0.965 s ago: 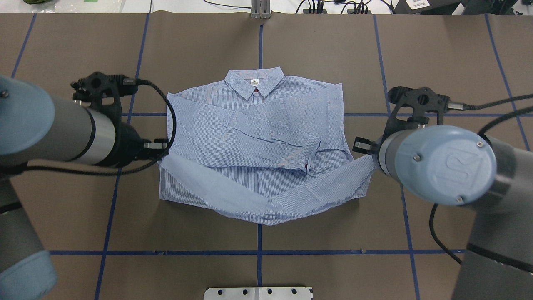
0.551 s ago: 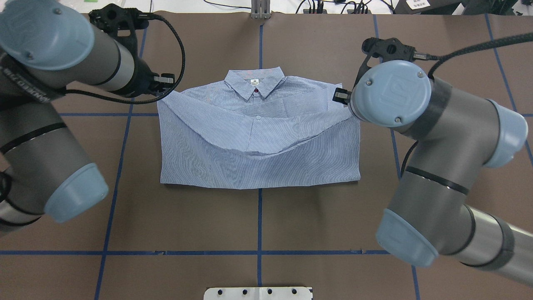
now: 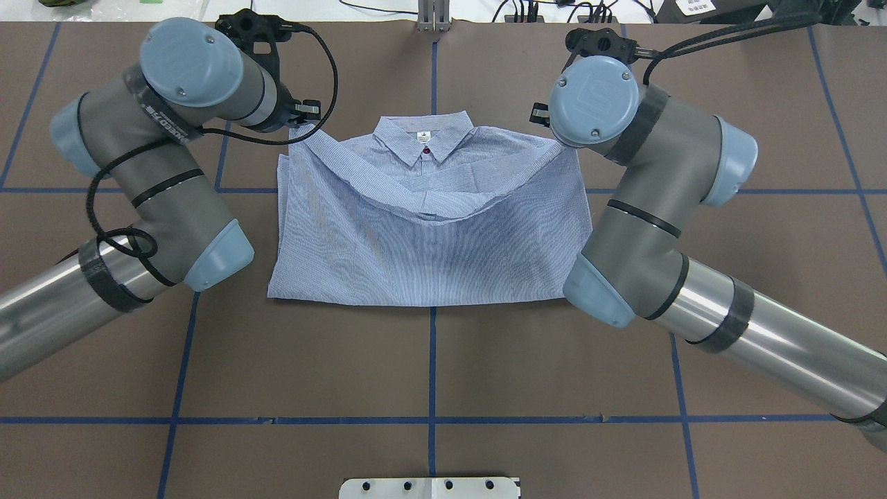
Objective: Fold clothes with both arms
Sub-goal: 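Release the hem and raise both grippers away from the folded shirt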
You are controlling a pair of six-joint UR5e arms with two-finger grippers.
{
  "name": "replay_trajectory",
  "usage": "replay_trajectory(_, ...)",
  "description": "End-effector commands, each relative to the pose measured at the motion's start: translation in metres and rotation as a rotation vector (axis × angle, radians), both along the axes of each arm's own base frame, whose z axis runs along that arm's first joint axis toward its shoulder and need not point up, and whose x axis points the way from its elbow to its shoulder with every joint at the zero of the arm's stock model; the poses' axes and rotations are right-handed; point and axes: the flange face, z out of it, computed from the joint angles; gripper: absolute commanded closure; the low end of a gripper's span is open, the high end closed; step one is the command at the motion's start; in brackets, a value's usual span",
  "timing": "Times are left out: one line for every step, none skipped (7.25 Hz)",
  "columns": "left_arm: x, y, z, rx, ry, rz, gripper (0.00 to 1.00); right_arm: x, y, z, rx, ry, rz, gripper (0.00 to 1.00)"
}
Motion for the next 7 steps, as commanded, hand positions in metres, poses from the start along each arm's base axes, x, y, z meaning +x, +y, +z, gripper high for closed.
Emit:
replay_trajectory(0.031, -0.031, 0.07, 0.042, -0.029, 0.028, 1.0, -0.03, -0.042, 0.062, 0.009, 0.027, -0.038, 1.0)
replay_trajectory(0.034, -0.034, 0.082, 0.062, -0.01, 0.027, 1.0, -0.033, -0.047, 0.074, -0.003, 0.039, -0.044, 1.0)
replay_trajectory(0.034, -0.033, 0.08, 0.075, 0.005, 0.028, 1.0, -0.031, -0.048, 0.074, -0.009, 0.033, -0.046, 1.0)
replay_trajectory(0.034, -0.034, 0.078, 0.078, 0.007, 0.028, 1.0, -0.028, -0.05, 0.074, -0.011, 0.032, -0.044, 1.0)
replay_trajectory(0.034, -0.033, 0.076, 0.08, 0.012, 0.03, 1.0, -0.028, -0.051, 0.068, -0.004, 0.021, -0.04, 1.0)
replay_trajectory(0.033, -0.033, 0.072, 0.109, -0.003, 0.062, 0.03, -0.025, -0.056, 0.058, -0.001, 0.006, -0.059, 0.01)
replay_trajectory(0.022, -0.033, 0.061, 0.163, -0.014, 0.128, 0.0, -0.014, -0.068, 0.032, 0.015, -0.024, -0.109, 0.0)
